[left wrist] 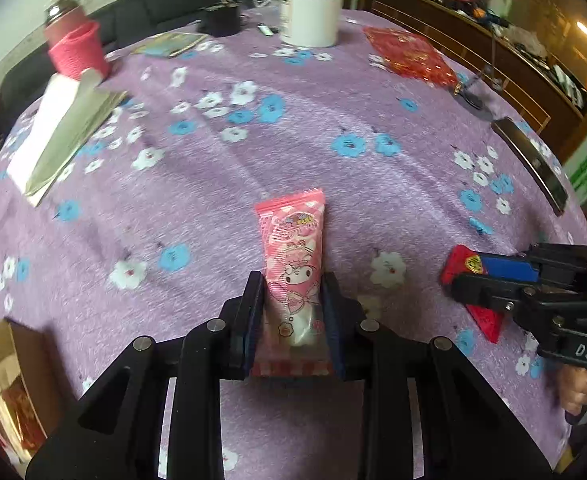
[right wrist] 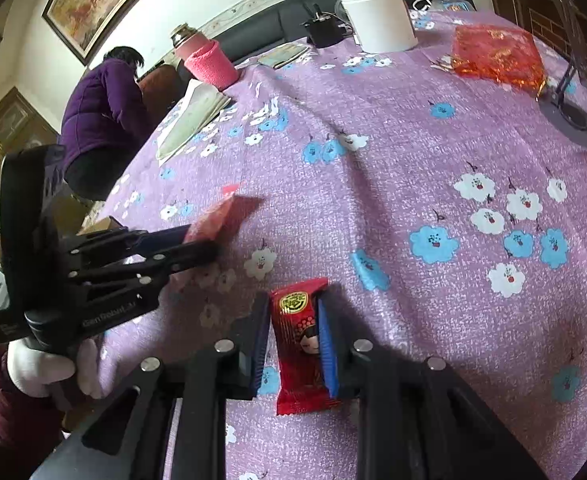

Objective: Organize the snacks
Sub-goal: 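Grasp the pink wrapped bar with the left gripper while the right holds the red packet, then carry both snacks to the tray and open both grippers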

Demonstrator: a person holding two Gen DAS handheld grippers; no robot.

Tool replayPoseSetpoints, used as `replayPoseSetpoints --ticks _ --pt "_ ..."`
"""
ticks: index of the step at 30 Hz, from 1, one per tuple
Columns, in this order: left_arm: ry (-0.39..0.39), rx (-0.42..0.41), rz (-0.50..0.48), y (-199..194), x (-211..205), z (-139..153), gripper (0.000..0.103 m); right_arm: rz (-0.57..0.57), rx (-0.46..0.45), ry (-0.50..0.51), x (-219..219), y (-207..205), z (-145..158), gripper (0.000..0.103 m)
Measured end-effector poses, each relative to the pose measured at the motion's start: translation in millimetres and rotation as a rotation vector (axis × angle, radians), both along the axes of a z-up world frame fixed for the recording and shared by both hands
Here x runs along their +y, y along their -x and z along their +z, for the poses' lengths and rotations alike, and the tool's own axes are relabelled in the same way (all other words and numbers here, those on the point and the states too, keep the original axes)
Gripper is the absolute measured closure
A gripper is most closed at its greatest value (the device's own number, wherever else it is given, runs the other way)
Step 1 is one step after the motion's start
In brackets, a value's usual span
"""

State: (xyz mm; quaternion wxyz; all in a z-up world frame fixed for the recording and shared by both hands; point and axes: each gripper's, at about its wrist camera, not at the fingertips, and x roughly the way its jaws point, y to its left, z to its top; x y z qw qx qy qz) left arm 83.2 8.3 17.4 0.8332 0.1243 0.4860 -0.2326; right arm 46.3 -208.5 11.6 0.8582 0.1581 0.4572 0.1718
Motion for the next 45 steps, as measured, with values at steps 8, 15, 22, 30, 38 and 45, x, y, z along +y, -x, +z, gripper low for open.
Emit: replayPoseSetpoints --ticks 8,15,22,30,38,45 --pt "-0.057 -0.038 0.025 -3.2 -16.2 -5.1 0.067 0.027 -0.027 0.105 14.8 4.3 2.4 0.075" --pt "-0.045 -0.036 0.034 0.5 -17.9 -4.8 0.078 0.055 -0.06 0.188 26.5 6.6 2.4 0.077" --pt "0.027 -0.045 0.076 26.4 0.8 14.4 0.078 0.037 -0.038 0.067 12.3 2.0 -0.3 0.078" --pt "0.184 -0.099 0.186 81.6 57.8 55.0 0.077 0.001 -0.111 0.013 6.5 9.9 8.7 0.078" --pt "0.412 -0.216 0.323 156.1 146.7 103.8 0.077 -0.032 -0.112 0.006 10.5 14.5 2.5 0.078" --pt "0.419 -0.255 0.452 178.7 211.3 101.6 0.077 -0.04 -0.077 -0.033 31.8 29.9 20.5 0.078"
